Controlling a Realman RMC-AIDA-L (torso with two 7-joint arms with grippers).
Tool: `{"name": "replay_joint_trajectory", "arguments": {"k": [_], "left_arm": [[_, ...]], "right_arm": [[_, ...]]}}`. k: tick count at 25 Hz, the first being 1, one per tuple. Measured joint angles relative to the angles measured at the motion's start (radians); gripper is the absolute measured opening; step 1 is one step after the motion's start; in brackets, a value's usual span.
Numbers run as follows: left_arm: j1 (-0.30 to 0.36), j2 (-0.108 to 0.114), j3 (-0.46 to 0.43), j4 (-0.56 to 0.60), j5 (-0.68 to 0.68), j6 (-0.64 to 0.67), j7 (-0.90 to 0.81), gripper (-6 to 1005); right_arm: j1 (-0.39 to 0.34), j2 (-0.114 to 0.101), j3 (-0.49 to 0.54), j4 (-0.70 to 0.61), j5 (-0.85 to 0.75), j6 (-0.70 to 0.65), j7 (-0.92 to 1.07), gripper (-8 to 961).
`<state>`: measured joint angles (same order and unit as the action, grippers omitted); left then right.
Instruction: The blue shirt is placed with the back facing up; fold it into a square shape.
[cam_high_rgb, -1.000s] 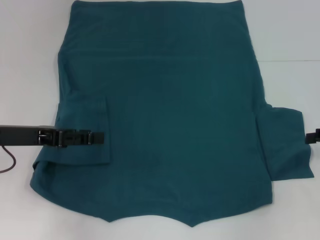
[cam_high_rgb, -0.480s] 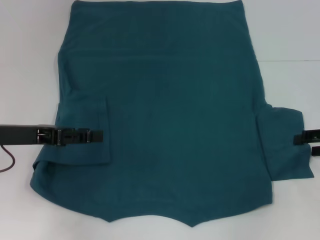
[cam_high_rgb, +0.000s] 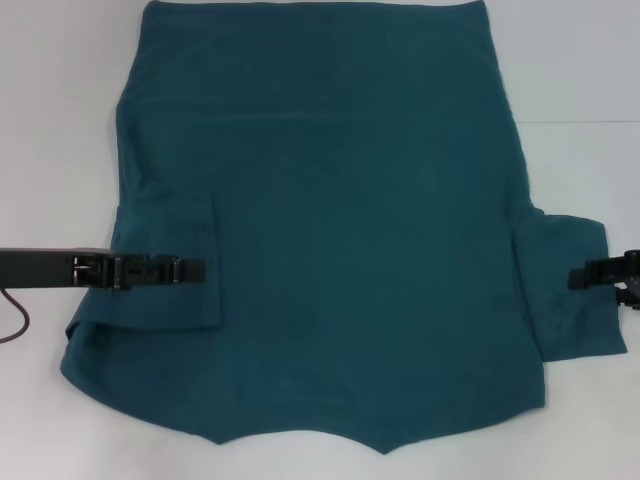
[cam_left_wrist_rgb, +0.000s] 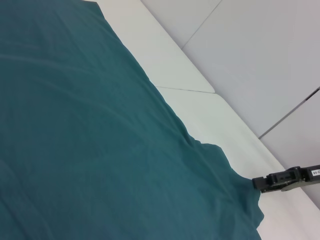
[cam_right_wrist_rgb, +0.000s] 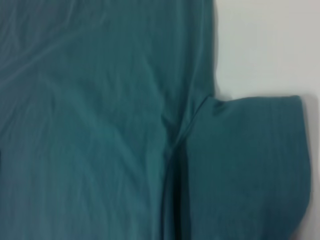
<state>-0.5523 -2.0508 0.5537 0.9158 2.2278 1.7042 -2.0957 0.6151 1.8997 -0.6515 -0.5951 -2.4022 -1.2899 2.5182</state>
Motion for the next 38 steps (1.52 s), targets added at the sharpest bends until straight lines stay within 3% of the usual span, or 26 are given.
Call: {"name": "replay_joint_trajectory", "arguments": {"k": [7,12,20,26,38], "left_arm": [[0.001,0.003,0.000,0.000,-0.010,0.000,-0.007,637],[0.002,0.003,0.000,0.000,-0.010,0.000,-0.007,638],[0.002,0.003,0.000,0.000,-0.010,0.000,-0.007,638],[0.006,0.005,0.000,0.000,-0.010,0.000,-0.007,637],[0.014,0.012,-0.052,0.000,-0.010,0.013,-0.007,638]], "right_arm": [[0.002,0.001,-0.026,0.000,0.000,0.000,0.002,545],[0.002,-0.002,-0.027,0.000,0.000,0.001,0.006,305],[-0.006,-0.009,-0.030,-0.009,0.000,0.002,-0.006,97],[-0.009,-0.023,-0.031,-0.019,-0.005,0.019,-0.062,23],[0.016,-0.047,-0.023,-0.075,-0.077,0.061,-0.040,23]]}}
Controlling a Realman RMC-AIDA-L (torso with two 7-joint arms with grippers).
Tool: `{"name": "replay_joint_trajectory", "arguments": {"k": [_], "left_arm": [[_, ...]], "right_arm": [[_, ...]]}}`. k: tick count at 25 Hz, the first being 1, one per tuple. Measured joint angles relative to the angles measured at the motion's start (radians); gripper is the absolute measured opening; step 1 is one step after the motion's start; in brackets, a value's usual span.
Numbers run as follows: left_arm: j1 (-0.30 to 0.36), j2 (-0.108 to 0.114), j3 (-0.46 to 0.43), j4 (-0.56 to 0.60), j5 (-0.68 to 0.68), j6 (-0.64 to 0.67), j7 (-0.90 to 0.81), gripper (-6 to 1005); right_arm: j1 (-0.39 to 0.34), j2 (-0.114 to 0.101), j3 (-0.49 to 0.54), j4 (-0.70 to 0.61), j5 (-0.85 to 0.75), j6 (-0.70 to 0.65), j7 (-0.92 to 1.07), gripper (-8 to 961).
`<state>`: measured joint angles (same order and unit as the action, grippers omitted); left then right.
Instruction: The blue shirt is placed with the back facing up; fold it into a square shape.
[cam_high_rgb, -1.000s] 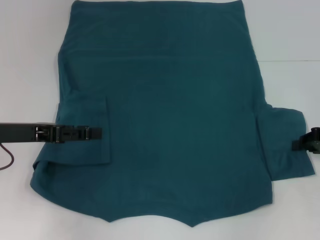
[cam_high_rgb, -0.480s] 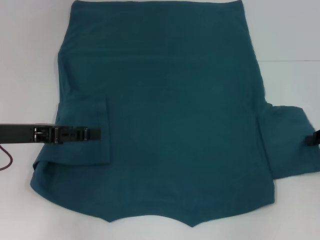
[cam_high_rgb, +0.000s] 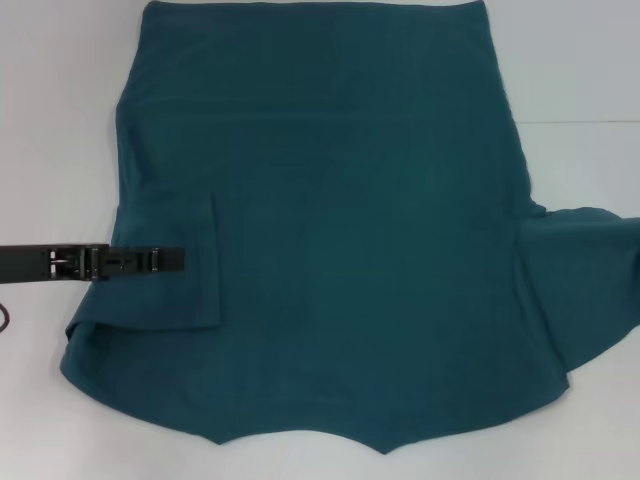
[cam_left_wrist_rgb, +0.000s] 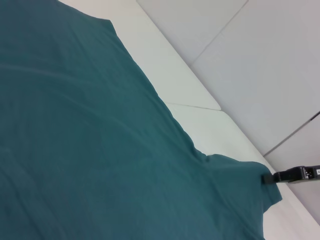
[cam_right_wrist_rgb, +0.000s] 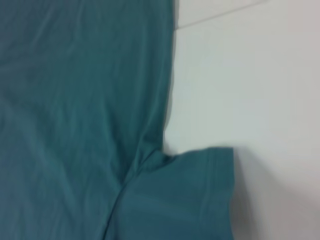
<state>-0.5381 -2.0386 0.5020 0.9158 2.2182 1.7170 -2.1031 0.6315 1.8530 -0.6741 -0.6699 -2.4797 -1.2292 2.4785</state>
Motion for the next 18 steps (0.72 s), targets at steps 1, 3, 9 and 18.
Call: {"name": "replay_joint_trajectory", "arguments": {"k": [1,3,9,18], "left_arm": [[0.001,0.001,-0.001,0.000,0.000,0.000,0.000,638],[0.002,0.002,-0.002,0.000,0.000,0.001,0.000,638],[0.000,0.002,-0.002,0.000,0.000,-0.001,0.000,637],[-0.009,0.001,-0.010,0.000,-0.001,-0.011,-0.012,637]], "right_arm": [[0.002,-0.005,0.000,-0.001,0.001,0.000,0.008,23],[0.009,-0.014,0.002,-0.002,0.008,-0.005,0.031,23],[0.058,-0.005,0.000,0.006,0.020,-0.127,0.048,24],[0.152,0.083,-0.027,0.011,0.039,-0.191,0.066,23]]}}
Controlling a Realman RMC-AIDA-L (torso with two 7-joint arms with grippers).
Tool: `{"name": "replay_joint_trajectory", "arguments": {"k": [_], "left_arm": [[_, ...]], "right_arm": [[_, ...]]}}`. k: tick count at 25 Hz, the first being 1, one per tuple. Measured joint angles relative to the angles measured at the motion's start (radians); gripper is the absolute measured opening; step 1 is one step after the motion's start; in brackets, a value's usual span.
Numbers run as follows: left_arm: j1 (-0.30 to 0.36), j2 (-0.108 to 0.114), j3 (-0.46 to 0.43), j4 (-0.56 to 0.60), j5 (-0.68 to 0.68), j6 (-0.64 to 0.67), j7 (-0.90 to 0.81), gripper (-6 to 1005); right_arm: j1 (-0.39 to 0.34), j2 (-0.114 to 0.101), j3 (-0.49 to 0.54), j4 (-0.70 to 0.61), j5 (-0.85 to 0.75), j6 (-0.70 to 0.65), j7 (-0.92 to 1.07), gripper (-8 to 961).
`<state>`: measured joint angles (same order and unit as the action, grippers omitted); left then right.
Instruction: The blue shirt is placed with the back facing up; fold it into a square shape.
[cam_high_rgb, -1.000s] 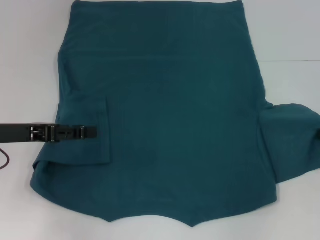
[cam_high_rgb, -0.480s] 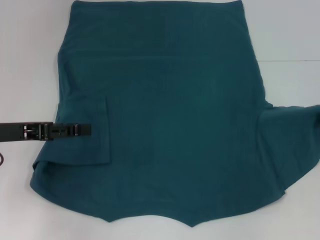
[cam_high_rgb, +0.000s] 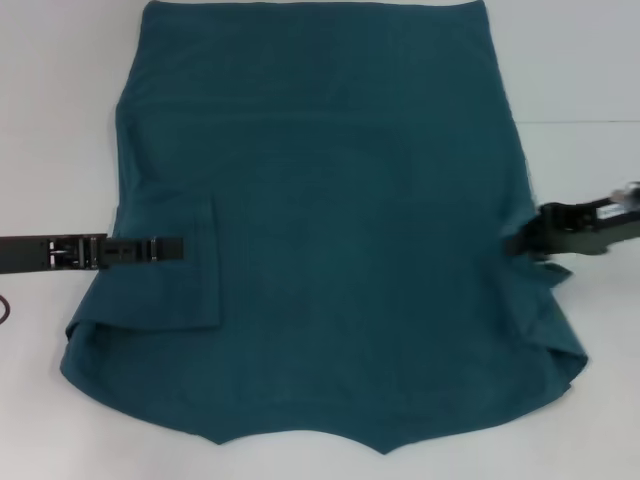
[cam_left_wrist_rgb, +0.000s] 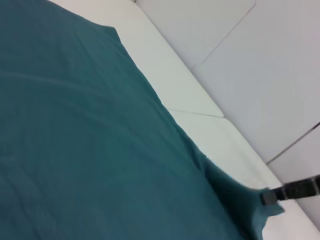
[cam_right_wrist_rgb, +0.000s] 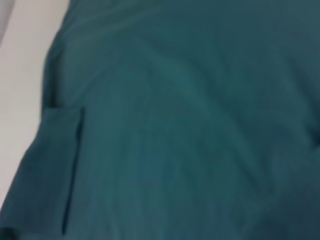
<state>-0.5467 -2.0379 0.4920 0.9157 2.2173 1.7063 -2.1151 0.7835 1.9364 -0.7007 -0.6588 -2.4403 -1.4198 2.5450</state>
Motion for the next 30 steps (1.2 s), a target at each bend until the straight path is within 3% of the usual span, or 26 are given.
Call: {"name": "replay_joint_trajectory", "arguments": {"k": [4,15,23,26,29,30], "left_arm": [[0.000,-0.002,-0.016,0.000,-0.016,-0.002,-0.001,638],[0.008,0.001,-0.036,0.000,-0.042,-0.002,-0.005,637],[0.013,0.001,-0.053,0.000,-0.042,-0.002,-0.009,638],[0.018,0.005,-0.057,0.000,-0.042,-0.002,-0.040,638],[0.029,0.023,-0.057,0.000,-0.039,0.006,-0.122,638],[0.035,0.030,-0.057,0.000,-0.035,0.011,-0.161,638]], "right_arm": [[0.053,0.039,-0.043,0.032,-0.004,0.077,-0.006,24],[0.075,0.049,-0.121,0.048,0.000,0.105,-0.002,71],[0.037,0.026,-0.073,0.095,0.194,0.062,-0.047,241],[0.019,0.005,-0.073,0.089,0.239,0.012,-0.062,312],[0.004,-0.027,-0.076,0.081,0.235,-0.029,-0.060,556],[-0.001,-0.039,-0.076,0.079,0.233,-0.046,-0.060,577]]}}
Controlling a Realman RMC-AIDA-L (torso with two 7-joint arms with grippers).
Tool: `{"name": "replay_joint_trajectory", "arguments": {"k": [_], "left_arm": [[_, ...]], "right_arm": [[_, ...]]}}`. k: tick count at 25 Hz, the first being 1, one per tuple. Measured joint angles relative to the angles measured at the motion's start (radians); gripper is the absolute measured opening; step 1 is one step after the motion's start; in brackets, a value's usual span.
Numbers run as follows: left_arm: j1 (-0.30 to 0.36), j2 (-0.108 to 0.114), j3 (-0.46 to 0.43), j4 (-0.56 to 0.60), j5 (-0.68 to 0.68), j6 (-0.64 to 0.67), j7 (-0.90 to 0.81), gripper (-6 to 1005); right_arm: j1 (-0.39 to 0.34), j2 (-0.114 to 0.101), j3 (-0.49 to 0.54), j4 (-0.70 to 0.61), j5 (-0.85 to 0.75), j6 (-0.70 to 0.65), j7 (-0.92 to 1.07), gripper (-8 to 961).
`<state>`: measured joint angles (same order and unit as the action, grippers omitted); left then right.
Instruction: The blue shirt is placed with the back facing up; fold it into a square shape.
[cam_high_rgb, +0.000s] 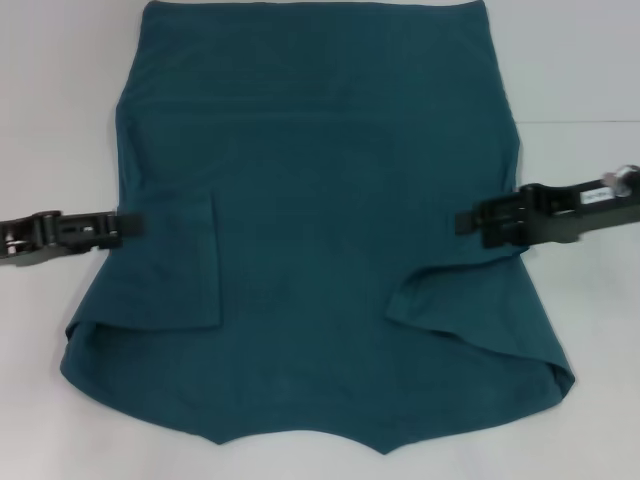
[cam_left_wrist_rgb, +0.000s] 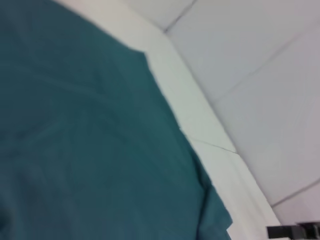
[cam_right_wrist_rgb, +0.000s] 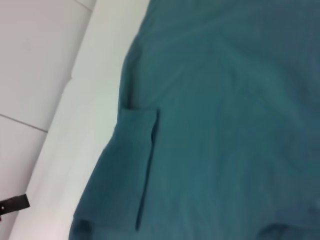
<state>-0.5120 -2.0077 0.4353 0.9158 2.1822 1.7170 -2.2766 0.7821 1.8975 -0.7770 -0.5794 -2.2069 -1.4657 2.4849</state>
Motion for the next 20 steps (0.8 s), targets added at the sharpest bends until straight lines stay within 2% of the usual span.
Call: {"name": "replay_joint_trajectory", "arguments": {"k": [5,7,10,20], "left_arm": [[0.063,0.039,0.005,0.002,0.031,0.042,-0.245,637],[0.083,0.043,-0.002,0.011,0.054,0.046,-0.285,638],[0.112,0.035,-0.023,0.024,0.114,0.035,-0.310,638],[0.122,0.000,-0.014,-0.006,0.196,-0.067,-0.305,637]], "right_arm": [[-0.040,-0.055,0.004,-0.009,0.002,-0.067,-0.005,679],[-0.055,-0.066,0.010,-0.017,0.004,-0.081,-0.005,677],[-0.073,-0.070,0.021,-0.029,0.005,-0.089,-0.005,675],[-0.085,-0.061,0.027,-0.031,0.005,-0.085,-0.013,675]]}}
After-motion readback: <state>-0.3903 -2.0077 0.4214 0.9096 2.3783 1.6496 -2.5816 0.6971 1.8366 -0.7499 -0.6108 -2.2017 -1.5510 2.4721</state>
